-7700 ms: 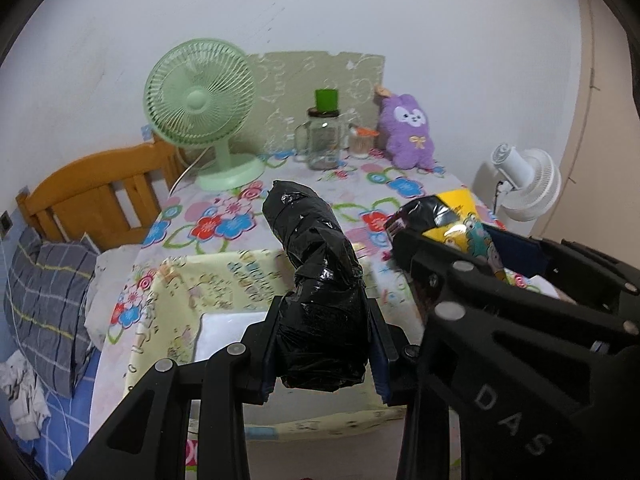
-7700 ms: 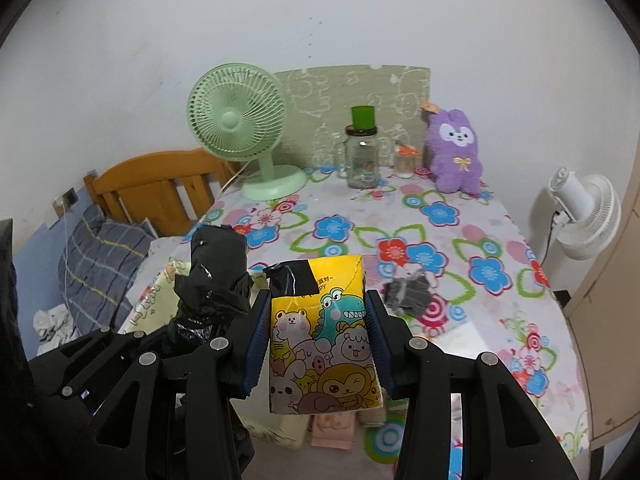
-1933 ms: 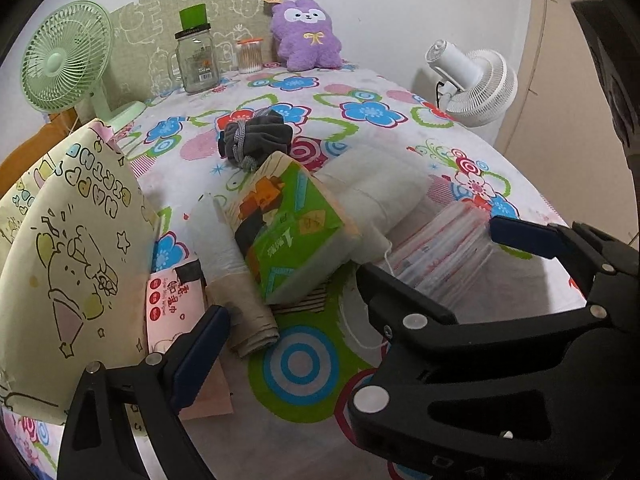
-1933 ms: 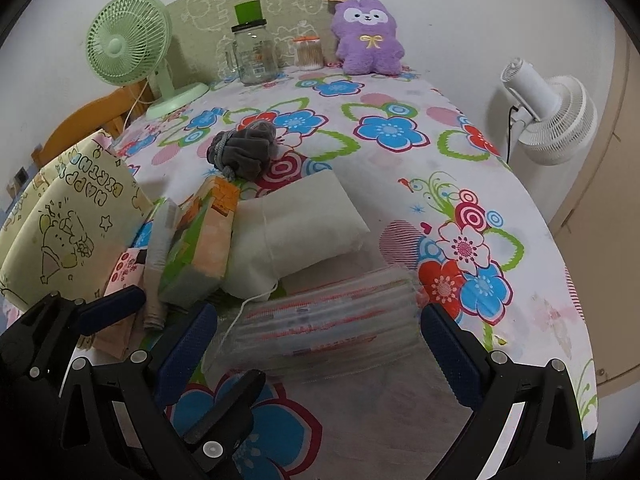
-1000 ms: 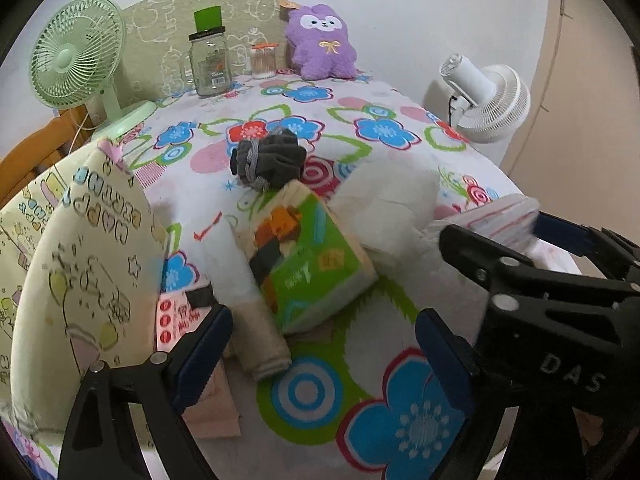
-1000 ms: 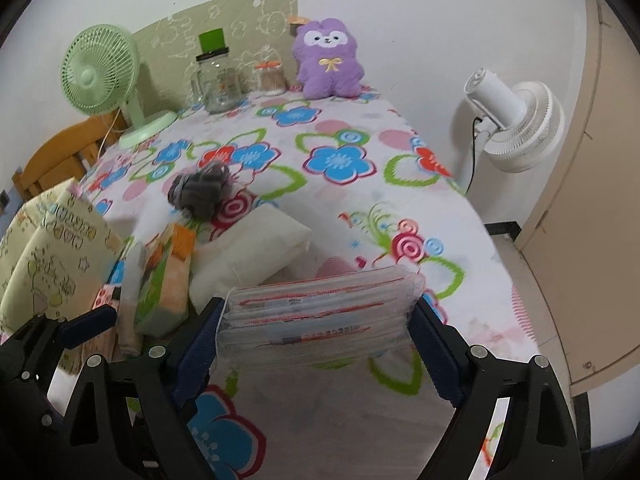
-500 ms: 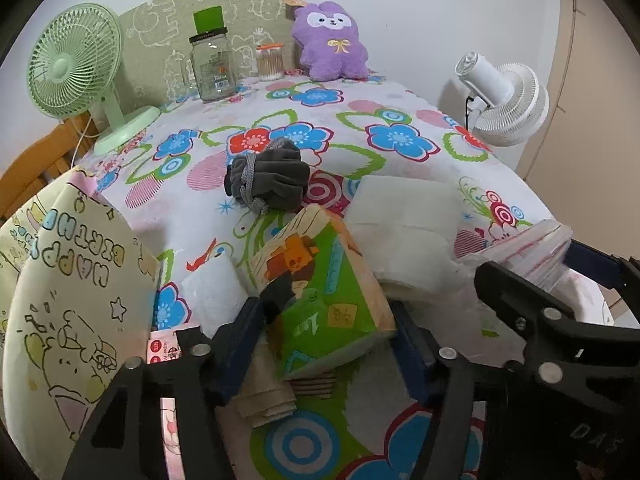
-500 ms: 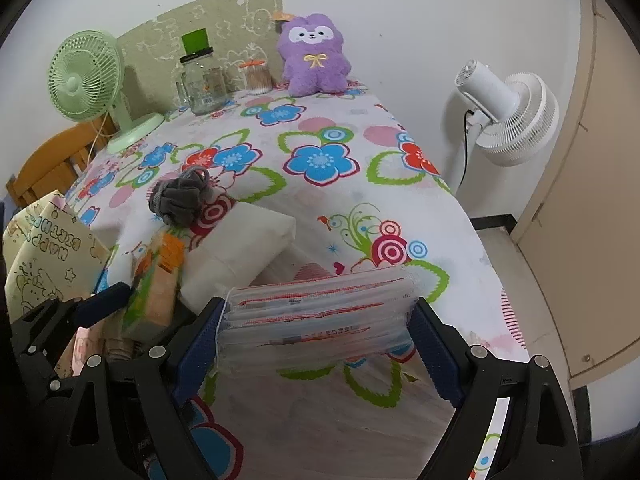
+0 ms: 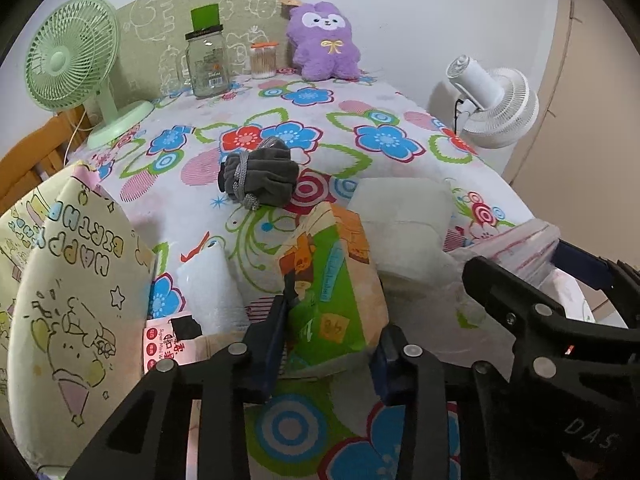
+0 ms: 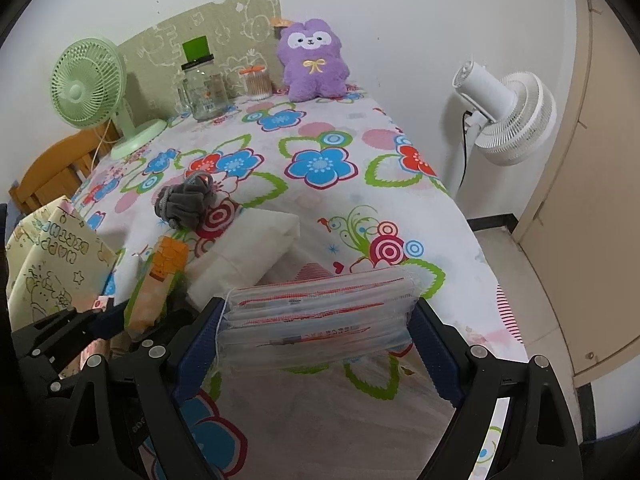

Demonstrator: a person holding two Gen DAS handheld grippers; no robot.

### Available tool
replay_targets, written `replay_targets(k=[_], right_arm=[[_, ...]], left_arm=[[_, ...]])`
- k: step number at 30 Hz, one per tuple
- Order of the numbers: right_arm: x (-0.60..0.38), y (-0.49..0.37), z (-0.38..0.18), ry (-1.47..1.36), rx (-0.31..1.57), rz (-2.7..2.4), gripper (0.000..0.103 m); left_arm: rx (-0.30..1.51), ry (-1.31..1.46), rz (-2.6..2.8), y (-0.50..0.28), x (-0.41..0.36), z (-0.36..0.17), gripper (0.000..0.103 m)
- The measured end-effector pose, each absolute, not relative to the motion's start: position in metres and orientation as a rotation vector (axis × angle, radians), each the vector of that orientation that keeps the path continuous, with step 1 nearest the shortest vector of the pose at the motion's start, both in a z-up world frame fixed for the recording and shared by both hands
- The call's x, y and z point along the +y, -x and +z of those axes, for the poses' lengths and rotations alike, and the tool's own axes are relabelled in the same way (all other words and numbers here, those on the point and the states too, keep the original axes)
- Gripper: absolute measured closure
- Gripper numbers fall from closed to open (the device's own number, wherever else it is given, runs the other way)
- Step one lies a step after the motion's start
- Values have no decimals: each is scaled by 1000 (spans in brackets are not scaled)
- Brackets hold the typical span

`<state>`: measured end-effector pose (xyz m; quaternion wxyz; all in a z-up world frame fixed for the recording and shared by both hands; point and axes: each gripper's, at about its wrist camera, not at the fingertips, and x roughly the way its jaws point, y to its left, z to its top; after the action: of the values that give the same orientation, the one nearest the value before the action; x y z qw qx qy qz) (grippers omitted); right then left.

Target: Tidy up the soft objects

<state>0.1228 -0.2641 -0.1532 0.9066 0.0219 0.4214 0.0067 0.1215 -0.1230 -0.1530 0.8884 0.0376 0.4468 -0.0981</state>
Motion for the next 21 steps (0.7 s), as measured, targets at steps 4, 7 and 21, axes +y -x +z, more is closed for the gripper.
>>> replay_targets(k=[4, 7, 21], right_arm=[[-263, -115, -143, -45, 845, 14, 13], [-262, -111, -136, -43, 827, 18, 13], [-249, -99, -101, -52, 772, 63, 12]], left_arm=[[910, -76, -213, -115, -123, -144, 72], [898, -72, -216, -111, -123, -137, 73], [838, -46, -227, -103, -119, -103, 73]])
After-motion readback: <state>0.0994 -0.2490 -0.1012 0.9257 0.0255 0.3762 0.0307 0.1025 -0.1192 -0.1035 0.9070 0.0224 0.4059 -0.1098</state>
